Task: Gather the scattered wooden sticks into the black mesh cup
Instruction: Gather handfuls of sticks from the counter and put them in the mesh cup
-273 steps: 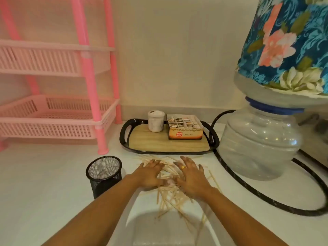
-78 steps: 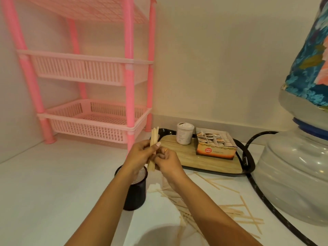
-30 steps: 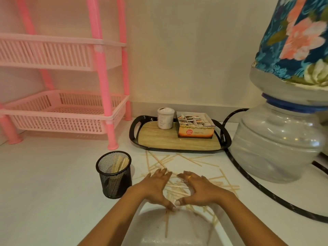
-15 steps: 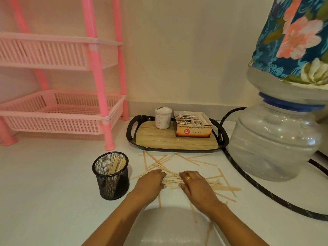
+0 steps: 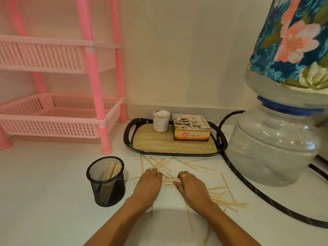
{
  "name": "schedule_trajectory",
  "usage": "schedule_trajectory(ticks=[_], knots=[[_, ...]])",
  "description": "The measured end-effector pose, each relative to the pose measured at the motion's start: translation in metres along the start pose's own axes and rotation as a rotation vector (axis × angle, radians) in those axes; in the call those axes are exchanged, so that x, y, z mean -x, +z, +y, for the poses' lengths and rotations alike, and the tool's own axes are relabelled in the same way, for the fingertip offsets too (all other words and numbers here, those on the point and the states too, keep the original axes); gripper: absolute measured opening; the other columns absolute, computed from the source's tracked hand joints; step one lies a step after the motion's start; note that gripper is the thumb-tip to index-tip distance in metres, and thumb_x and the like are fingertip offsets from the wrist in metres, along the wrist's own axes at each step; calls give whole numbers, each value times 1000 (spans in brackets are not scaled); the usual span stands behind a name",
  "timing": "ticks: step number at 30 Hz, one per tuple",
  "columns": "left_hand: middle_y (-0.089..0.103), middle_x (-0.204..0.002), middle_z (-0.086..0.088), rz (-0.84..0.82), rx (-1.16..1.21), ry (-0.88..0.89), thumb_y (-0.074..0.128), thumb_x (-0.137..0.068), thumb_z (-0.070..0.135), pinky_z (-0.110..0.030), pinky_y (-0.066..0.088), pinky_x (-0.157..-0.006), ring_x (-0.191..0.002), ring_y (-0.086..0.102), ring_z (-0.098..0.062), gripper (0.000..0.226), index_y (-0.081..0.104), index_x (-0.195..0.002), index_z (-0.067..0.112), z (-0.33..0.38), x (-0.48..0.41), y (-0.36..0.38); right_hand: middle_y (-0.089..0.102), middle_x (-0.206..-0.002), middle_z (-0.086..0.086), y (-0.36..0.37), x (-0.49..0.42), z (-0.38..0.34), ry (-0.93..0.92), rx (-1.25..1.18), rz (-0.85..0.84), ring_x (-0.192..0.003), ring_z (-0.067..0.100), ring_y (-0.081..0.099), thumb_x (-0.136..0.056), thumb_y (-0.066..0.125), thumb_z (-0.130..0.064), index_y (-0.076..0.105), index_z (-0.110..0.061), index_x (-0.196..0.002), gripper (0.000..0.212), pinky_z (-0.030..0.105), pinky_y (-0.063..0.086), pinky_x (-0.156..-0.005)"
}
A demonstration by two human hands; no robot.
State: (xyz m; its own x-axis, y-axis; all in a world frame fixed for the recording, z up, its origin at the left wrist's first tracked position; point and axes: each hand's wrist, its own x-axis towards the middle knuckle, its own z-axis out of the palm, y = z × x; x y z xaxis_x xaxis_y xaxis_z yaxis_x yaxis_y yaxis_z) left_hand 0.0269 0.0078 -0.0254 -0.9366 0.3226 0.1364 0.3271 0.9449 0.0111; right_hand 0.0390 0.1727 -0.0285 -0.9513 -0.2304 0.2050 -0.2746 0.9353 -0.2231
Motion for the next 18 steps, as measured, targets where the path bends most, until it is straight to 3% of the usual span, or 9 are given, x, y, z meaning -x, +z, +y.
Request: schedule_trajectory(ticks=[5, 9, 13, 18], knots=[[47, -135, -10, 15, 64, -9, 31, -98, 14, -32, 37, -101, -119, 45, -25, 37, 37, -134, 13, -2, -2, 3, 62, -100, 1, -1, 0, 0, 20, -20, 57, -86, 19, 59, -98, 29, -42, 50, -17, -102, 33, 26, 35, -64], [46, -139, -8, 35, 253, -68, 29, -98, 16, -31, 35, -105, -124, 44, -22, 41, 31, -139, 18, -2, 0, 5, 62, -94, 0, -3, 1, 0, 55, -41, 97, -71, 16, 51, -98, 29, -43, 45, -21, -94, 27, 26, 36, -62], [38, -145, -12, 1, 422, -133, 30, -97, 13, -34, 30, -111, -132, 38, -25, 50, 19, -145, 18, -3, 6, 3, 55, -72, -6, -8, 2, 2, 162, -155, 185, -60, 13, 50, -97, 32, -44, 38, -24, -85, 24, 24, 38, -57], [45, -139, -5, 75, 753, -181, 34, -92, 8, -33, 36, -108, -126, 45, -20, 49, 29, -139, 21, 2, 5, -7, 49, -59, -9, -20, -8, 2, 266, -350, 276, -54, 8, 47, -97, 31, -41, 35, -27, -72, 29, 20, 32, -48]])
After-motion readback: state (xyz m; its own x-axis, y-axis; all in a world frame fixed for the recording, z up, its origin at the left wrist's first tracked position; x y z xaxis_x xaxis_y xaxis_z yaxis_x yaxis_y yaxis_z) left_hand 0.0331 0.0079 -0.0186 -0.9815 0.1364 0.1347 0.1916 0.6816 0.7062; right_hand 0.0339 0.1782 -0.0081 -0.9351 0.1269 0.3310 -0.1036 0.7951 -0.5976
